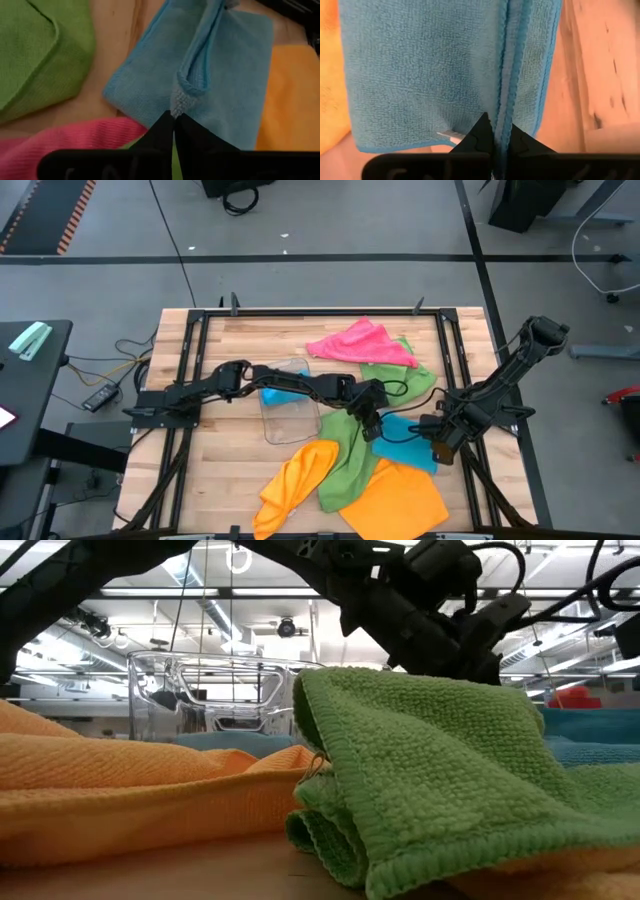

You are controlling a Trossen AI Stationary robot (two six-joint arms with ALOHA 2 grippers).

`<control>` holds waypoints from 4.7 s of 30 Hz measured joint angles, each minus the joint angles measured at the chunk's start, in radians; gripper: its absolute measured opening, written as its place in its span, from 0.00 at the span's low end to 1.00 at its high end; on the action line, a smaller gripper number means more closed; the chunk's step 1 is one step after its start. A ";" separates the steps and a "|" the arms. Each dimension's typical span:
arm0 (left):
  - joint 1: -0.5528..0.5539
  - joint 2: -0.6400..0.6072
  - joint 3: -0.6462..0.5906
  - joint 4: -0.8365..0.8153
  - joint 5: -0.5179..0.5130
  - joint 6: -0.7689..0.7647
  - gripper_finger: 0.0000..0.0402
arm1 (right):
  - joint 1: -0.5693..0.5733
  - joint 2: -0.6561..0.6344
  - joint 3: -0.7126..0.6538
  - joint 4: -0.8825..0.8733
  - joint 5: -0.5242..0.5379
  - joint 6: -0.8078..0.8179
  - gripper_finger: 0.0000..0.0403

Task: Fold microfiber towels
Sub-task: Fold the blue towel

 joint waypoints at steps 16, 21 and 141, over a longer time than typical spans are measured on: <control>-0.013 -0.023 -0.001 -0.077 0.034 -0.026 0.11 | -0.059 0.000 -0.026 0.001 0.049 -0.178 0.11; -0.042 -0.038 0.000 -0.060 0.039 -0.018 0.12 | -0.059 0.000 -0.025 0.010 0.011 -0.171 0.24; -0.288 -0.366 0.336 -0.691 -0.554 0.235 0.28 | 0.070 0.703 0.536 -0.076 0.374 0.023 0.88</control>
